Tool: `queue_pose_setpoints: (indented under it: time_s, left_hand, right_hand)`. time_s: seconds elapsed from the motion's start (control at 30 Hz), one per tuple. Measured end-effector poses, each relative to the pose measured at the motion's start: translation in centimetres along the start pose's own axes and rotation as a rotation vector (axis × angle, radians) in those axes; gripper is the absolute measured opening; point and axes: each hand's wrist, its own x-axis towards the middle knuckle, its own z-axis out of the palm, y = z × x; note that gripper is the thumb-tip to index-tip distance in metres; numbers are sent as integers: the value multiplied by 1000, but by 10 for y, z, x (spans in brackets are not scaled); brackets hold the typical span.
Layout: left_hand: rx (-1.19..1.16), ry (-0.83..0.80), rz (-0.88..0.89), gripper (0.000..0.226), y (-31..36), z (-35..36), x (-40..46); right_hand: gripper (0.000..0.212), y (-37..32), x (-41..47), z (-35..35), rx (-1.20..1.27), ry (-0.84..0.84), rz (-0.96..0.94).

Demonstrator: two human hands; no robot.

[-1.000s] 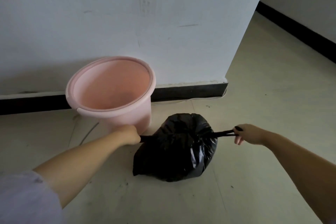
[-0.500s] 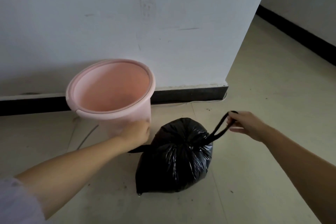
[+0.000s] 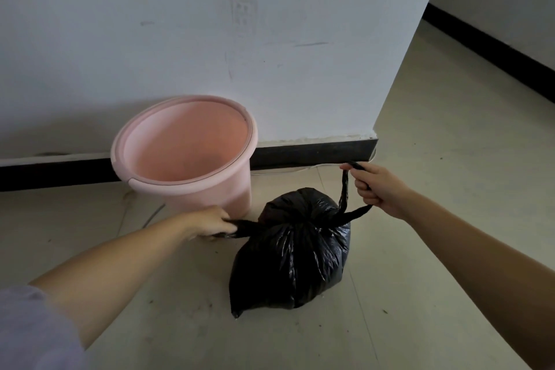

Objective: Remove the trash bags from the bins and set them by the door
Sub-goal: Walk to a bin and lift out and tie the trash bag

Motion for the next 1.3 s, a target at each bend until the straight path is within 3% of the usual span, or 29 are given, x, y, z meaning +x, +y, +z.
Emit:
queue_pose_setpoints:
  time_s: [0.1, 0.17, 0.27, 0.33, 0.4, 0.47, 0.53, 0.6, 0.67, 0.77, 0.83, 0.97, 1.03, 1.17, 1.3]
  left_hand:
    - [-20, 268, 153, 29, 25, -8, -5]
    - [-22, 346, 328, 19, 54, -6, -17]
    - [-42, 408, 665, 15, 105, 1, -40]
    - [-42, 391, 795, 26, 125, 1, -46]
    - [86, 368, 803, 36, 129, -1, -47]
    - [154, 390, 786, 30, 128, -1, -45]
    - [139, 429, 759, 34, 128, 1, -43]
    - [142, 393, 760, 52, 131, 5, -40]
    - [94, 240, 770, 56, 134, 8, -35]
    - [13, -62, 763, 41, 136, 0, -34]
    - [2, -209, 719, 28, 130, -4, -30]
    - [-306, -57, 495, 54, 118, -2, -18]
    - [-451, -97, 468, 35, 120, 2, -16]
    - [-498, -204, 382, 40, 121, 19, -9]
    - [-166, -52, 402, 42, 108, 31, 8]
  right_hand:
    - [31, -6, 3, 4, 31, 25, -15]
    - [37, -14, -1, 14, -27, -2, -50]
    - [64, -25, -15, 44, -258, -199, -131]
    - [68, -29, -23, 64, -342, -339, -149]
    - [53, -35, -29, 72, -377, -399, -142]
    - [35, -40, -34, 71, -416, -474, -136]
    - [15, -43, -38, 69, -587, -528, -126]
    - [5, -45, -37, 71, -826, -538, -132]
    - [12, -45, -36, 74, -992, -561, -149]
    - [2, -44, -34, 76, -1133, -589, -149]
    - [13, -41, -31, 69, -1129, -544, -155]
    - [17, -25, -21, 47, -520, -406, -80]
    - [20, -8, -16, 43, -361, -331, -47]
    - [28, 23, -11, 43, -663, -225, -89]
    - [19, 42, -7, 40, -945, -195, -241]
